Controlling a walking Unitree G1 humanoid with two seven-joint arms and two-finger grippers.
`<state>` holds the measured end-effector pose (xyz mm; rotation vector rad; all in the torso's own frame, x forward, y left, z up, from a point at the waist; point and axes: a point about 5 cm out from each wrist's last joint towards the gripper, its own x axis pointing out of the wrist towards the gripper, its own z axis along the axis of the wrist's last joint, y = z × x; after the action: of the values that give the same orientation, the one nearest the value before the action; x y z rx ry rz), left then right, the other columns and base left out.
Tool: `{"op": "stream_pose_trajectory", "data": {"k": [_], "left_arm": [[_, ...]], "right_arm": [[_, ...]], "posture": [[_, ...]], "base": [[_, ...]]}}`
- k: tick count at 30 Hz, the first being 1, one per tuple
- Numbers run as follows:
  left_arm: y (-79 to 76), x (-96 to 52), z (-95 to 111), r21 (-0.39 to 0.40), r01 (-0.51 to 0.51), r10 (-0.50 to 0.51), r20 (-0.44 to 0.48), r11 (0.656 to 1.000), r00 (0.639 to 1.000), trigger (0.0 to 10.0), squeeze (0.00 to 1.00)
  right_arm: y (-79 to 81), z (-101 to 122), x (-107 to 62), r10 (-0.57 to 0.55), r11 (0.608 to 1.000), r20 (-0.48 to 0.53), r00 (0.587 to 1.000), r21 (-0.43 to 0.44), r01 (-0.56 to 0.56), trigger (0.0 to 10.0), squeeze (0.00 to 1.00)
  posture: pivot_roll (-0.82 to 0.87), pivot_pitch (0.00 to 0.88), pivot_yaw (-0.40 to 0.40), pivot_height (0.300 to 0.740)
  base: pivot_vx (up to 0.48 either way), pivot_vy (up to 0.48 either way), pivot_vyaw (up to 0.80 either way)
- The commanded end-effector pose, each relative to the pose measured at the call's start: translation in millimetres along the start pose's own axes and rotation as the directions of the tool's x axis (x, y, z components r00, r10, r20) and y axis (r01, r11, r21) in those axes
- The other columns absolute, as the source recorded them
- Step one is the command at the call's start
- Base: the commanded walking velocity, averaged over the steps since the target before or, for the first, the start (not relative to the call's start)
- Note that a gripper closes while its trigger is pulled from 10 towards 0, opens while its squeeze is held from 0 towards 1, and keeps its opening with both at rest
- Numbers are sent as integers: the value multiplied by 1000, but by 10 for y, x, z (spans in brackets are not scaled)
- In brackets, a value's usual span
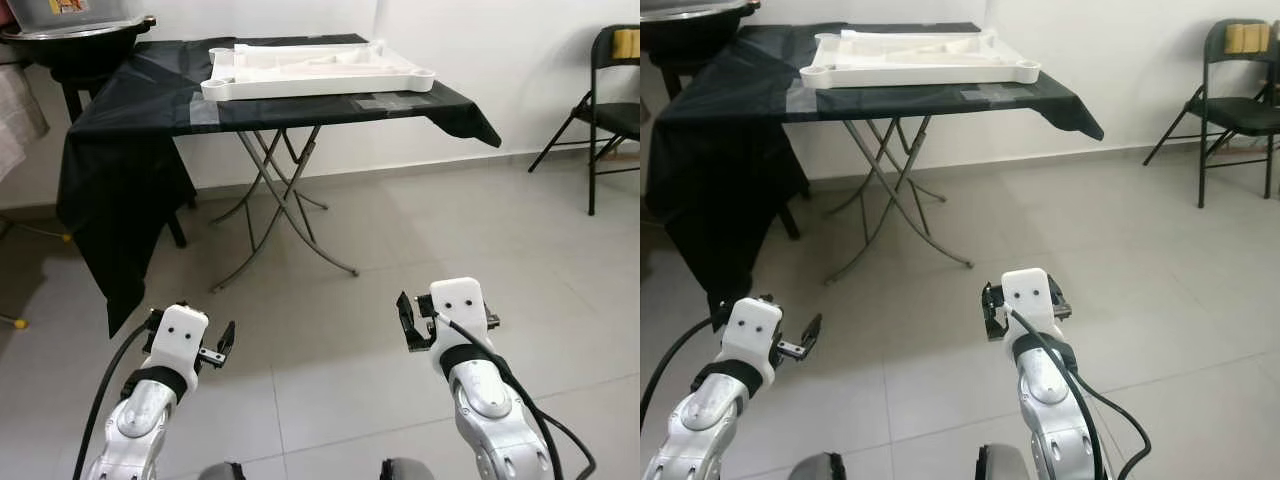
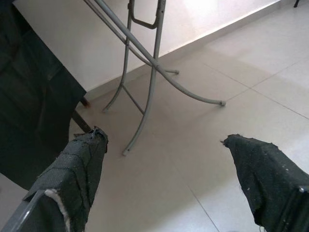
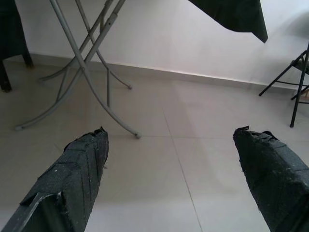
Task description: Building children table
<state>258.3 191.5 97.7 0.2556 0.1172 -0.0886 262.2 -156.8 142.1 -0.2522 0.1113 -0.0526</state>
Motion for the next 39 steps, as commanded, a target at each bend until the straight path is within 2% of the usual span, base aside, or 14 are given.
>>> {"op": "stream_pose_trajectory", "data": {"k": [1, 10, 20, 33, 39], "left_arm": [[5, 21, -5, 23, -4, 4, -1, 1000, 1000, 10000, 0], [-7, 73, 24, 38, -3, 2, 5, 999, 1000, 10000, 0], [-22, 84, 8, 49, 3, -3, 3, 999, 1000, 10000, 0], [-28, 102, 21, 56, 5, -6, 9, 998, 1000, 10000, 0], [-16, 109, 49, 55, 6, -7, 17, 998, 1000, 10000, 0]], "right_arm": [[30, -7, 22, 11, 1000, 0, 1000, -6, -11, 10000, 1000], [113, 30, 73, 57, 998, 13, 998, -6, -57, 10000, 1000], [130, 18, 92, 77, 997, 10, 997, -14, -77, 10000, 1000], [136, 1, 110, 75, 997, 3, 997, -11, -75, 10000, 1000], [92, 16, 143, 32, 999, 13, 999, -28, -31, 10000, 1000]], "posture": [[-36, 0, -30, 660], [-27, 0, -30, 700], [-25, 0, -23, 740], [-21, 0, -25, 740], [-24, 0, -22, 740]], "base": [[0, 0, 0], [0, 0, 0], [0, 0, 0], [0, 0, 0], [0, 0, 0]]}}
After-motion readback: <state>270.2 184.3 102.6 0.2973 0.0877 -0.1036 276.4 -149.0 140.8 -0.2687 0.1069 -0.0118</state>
